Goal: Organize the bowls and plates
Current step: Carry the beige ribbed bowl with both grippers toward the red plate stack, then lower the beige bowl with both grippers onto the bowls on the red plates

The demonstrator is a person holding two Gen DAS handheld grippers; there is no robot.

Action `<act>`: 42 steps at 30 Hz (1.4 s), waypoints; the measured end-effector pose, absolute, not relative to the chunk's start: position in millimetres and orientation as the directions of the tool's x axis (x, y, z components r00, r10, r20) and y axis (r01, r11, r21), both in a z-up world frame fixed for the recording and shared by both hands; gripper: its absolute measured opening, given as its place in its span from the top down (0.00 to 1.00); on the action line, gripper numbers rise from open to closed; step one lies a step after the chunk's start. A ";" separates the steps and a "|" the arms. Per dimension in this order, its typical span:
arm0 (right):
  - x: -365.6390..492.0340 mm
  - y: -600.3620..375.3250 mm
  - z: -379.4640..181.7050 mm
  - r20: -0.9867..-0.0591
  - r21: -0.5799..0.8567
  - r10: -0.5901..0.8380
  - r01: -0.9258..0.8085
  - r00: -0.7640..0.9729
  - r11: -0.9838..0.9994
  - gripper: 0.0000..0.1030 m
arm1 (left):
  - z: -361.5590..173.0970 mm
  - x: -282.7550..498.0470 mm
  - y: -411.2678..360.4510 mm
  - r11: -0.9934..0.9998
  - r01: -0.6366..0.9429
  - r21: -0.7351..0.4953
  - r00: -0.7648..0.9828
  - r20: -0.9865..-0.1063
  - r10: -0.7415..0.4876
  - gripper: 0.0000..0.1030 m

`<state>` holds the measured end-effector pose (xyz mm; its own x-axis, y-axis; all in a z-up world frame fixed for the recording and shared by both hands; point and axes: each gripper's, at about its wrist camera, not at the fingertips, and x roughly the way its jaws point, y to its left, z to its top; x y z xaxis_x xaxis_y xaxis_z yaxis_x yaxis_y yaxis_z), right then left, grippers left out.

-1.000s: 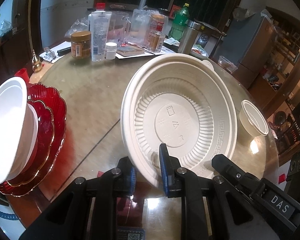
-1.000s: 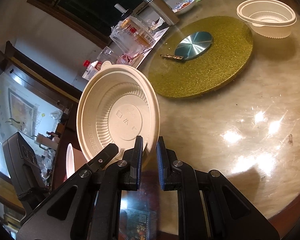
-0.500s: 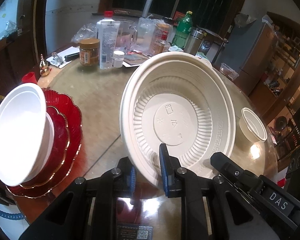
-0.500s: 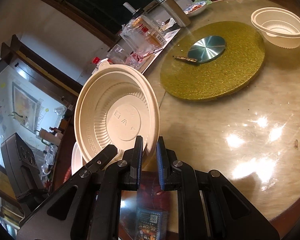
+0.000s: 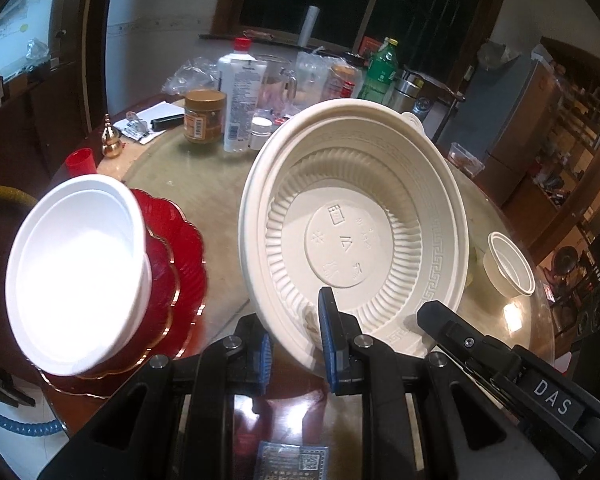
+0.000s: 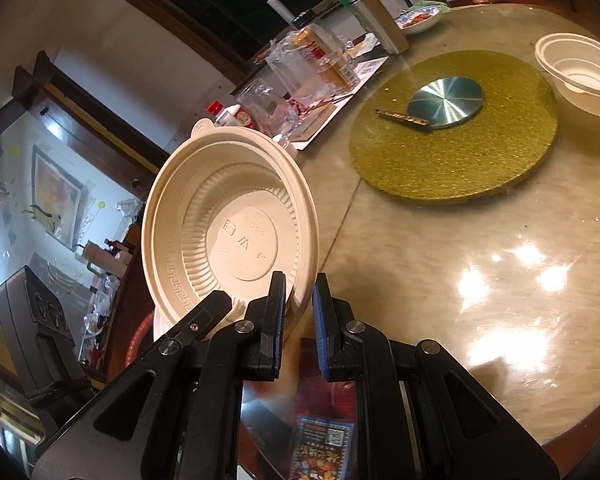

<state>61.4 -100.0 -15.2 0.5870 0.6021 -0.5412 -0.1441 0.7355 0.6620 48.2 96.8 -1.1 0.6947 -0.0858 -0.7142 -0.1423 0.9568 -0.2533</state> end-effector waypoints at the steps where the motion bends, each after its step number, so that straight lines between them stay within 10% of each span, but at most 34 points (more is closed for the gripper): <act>1: 61.9 -97.6 -14.6 -0.540 0.661 0.605 -0.150 0.585 0.735 0.87 | -0.2 47.0 99.9 0.956 -0.147 -0.254 0.698 -0.712 -0.082 0.81; 42: 66.0 68.6 -2.1 -0.596 0.590 0.715 -0.405 0.366 0.699 0.87 | -2.2 -6.1 229.2 0.853 -0.412 -0.320 0.705 -0.705 0.075 0.81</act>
<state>66.0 68.6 -2.1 0.3658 0.7149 -0.5958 -0.4052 0.6987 0.5896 -6.1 229.2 -2.2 0.7049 0.0752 -0.7054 -0.4115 0.8533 -0.3203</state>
